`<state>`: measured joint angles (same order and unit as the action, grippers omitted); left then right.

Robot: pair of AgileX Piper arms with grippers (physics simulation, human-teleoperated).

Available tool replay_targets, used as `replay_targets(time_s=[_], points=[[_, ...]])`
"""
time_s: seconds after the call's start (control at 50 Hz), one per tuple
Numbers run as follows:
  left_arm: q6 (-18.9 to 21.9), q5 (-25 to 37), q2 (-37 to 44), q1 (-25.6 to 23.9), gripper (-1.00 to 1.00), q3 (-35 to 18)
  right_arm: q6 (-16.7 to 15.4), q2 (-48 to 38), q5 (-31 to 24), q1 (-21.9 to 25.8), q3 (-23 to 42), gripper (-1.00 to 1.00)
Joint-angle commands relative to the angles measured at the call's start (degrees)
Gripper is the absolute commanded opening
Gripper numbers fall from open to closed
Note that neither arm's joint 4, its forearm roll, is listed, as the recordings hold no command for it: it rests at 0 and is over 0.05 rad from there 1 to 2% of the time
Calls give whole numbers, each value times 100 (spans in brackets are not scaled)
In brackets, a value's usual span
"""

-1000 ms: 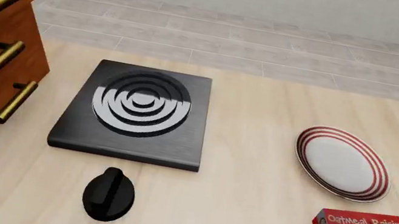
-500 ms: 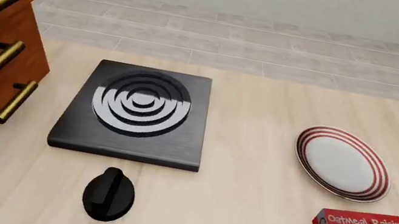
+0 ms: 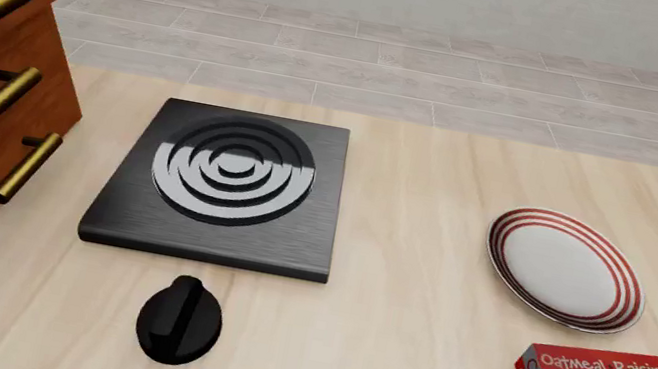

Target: Pick the akita bowl on the cookies box and place it on the plate.

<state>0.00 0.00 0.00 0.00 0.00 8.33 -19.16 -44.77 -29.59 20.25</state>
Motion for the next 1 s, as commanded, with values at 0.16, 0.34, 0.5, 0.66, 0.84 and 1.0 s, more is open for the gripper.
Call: replay_targets(time_s=[0.16, 0.34, 0.5, 0.66, 0.84, 1.0], points=[[0, 0, 0, 0, 100, 0, 186, 46, 204, 134, -328, 100], [0, 0, 0, 0, 100, 0, 189, 12, 285, 161, -402, 100], [0, 0, 0, 0, 100, 0, 230, 7, 373, 212, -550, 100], [0, 0, 0, 0, 100, 0, 280, -103, 552, 251, -695, 100], [0, 0, 0, 0, 100, 0, 290, -224, 737, 300, -821, 100], [0, 0, 0, 0, 100, 0, 323, -331, 917, 312, -928, 100]])
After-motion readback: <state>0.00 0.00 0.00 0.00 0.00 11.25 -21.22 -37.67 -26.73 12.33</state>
